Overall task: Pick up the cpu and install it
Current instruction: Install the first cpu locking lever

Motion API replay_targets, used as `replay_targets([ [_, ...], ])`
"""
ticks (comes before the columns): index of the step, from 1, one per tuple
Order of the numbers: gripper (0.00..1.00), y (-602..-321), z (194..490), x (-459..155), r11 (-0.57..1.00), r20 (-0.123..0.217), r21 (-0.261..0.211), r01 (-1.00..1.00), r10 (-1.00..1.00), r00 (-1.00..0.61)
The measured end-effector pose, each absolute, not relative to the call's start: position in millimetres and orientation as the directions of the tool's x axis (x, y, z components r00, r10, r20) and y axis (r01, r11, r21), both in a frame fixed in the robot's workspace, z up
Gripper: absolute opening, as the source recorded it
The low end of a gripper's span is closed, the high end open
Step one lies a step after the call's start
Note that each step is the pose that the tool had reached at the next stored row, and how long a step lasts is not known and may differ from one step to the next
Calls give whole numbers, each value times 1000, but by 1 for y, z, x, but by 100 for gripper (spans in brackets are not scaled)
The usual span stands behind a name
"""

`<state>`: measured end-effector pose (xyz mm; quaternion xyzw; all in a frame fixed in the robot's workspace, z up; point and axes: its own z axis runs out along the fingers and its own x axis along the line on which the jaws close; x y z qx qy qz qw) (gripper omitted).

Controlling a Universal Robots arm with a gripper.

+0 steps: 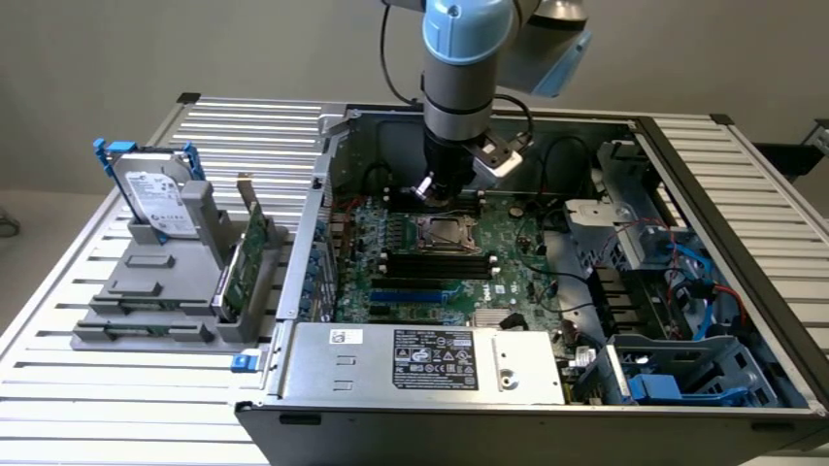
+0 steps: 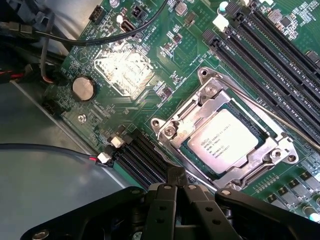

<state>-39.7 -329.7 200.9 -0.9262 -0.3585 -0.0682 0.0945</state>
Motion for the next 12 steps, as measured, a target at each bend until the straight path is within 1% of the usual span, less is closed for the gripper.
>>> replay_targets([
  [12,11,-328,200,-39,-726,181,-112,678,656,733],
])
